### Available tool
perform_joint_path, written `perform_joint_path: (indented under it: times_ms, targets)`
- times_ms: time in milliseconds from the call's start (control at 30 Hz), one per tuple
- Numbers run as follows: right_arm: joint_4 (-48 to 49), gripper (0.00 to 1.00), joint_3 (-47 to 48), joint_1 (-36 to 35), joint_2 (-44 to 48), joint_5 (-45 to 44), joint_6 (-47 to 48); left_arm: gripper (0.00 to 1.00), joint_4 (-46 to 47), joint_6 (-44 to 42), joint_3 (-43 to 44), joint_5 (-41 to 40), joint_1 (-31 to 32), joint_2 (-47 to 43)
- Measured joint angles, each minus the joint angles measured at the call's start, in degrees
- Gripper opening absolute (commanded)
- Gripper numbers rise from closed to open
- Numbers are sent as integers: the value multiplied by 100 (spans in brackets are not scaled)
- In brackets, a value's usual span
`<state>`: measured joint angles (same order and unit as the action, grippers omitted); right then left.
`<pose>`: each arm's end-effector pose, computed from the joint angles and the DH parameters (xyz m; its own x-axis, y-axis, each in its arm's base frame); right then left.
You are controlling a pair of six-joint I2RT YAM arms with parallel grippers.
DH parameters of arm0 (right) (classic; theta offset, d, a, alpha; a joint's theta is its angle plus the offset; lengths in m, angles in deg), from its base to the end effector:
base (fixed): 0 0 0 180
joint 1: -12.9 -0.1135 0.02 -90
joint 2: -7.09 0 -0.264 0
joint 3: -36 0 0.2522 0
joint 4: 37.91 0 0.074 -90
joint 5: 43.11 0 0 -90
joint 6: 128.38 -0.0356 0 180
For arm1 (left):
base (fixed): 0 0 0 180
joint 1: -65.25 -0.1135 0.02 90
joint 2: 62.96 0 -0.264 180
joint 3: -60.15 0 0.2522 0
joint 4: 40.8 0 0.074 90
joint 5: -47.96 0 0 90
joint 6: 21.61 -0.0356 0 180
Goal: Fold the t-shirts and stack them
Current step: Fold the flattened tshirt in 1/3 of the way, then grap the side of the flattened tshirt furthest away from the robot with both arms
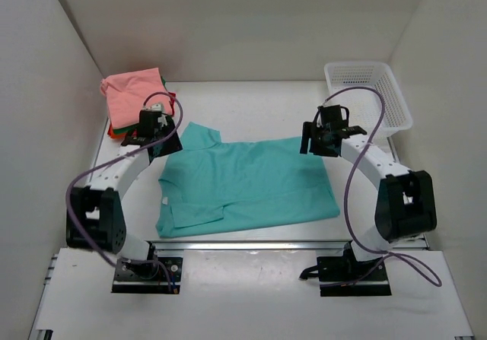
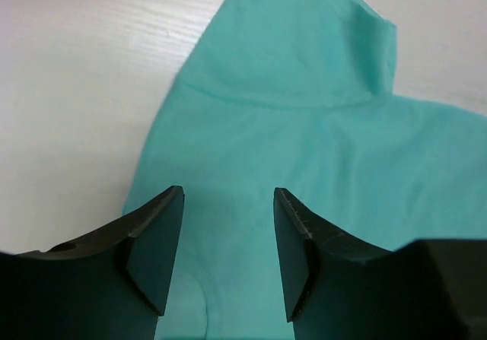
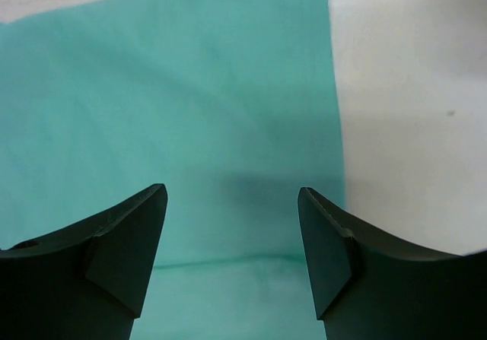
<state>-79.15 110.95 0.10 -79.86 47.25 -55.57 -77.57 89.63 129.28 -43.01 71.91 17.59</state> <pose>0.3103 0.0707 0.2369 -0.8129 0.1184 -0.5702 0.0157 0.9832 0.1817 0.2950 -0.0338 0.2423 -0.7280 -0.2797 -0.6259 -0.1706 0.9582 -0.2298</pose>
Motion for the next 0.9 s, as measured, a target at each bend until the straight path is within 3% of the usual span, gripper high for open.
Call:
perform_joint_path:
  times_ms: [300,500,567,600,667,700,900]
  targets:
    - [404,69,400,144,-754,-55,289,61,625,-581,1714,-184,96,2776]
    - [509,71,619,212,-1193,-57,398,63,424,-739,1928,-417,142,3287]
    - [509,71,728,223,-1351,-68,415,53,107,-831,2258,-378,140,3438]
    - [511,72,811,234,-1464,-83,420,32,20,-872,2424,-350,138,3541]
    - [505,72,942,236,-1615,-107,422,7,-286,-1016,2841,-271,153,3821]
    - [509,72,1029,243,-1705,-120,420,0,-396,-1086,2973,-247,160,3930]
    - [463,74,1602,260,-2238,-249,389,0,-511,-1307,2990,-173,304,3932]
